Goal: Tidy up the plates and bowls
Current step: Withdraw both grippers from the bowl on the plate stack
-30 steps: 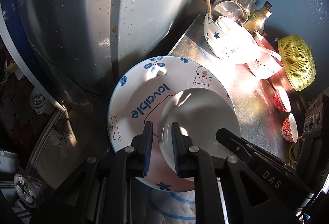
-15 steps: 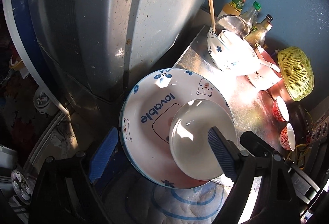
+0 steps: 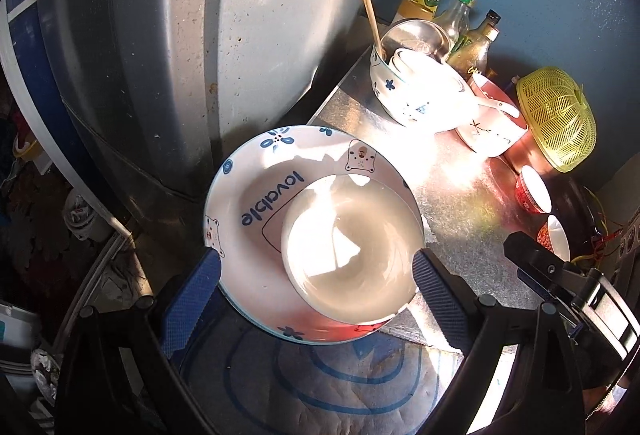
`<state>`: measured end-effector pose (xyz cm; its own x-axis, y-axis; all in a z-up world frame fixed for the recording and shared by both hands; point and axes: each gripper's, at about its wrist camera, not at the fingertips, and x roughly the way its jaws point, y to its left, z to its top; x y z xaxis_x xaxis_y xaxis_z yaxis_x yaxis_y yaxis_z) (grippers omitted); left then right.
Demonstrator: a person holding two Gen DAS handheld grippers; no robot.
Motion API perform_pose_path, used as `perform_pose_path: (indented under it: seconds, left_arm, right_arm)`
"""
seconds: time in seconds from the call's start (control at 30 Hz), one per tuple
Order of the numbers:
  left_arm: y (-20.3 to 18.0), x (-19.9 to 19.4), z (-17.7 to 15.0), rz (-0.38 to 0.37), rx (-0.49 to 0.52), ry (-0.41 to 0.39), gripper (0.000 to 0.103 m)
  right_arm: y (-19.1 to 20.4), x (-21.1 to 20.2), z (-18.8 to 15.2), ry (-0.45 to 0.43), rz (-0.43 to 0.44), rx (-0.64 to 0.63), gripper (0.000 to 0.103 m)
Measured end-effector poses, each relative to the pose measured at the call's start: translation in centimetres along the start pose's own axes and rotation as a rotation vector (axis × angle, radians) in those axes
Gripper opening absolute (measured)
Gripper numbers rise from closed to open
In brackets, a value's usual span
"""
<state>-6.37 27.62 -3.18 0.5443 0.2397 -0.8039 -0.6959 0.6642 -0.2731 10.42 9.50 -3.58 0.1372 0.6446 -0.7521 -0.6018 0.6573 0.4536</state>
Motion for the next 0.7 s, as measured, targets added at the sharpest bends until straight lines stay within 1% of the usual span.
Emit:
perform_pose_path:
  seconds: [0.43, 0.7]
  left_arm:
    - [-5.5, 0.6, -1.1, -0.056, 0.117, 0.037, 0.097]
    - [-8.2, 1.0, -1.6, -0.077, 0.169, 0.061, 0.097]
  right_arm:
    - [-4.3, -3.1, -0.8, -0.047, -0.056, 0.072, 0.103]
    - [-6.9, -4.6, -1.1, -0.066, -0.085, 0.116, 0.103]
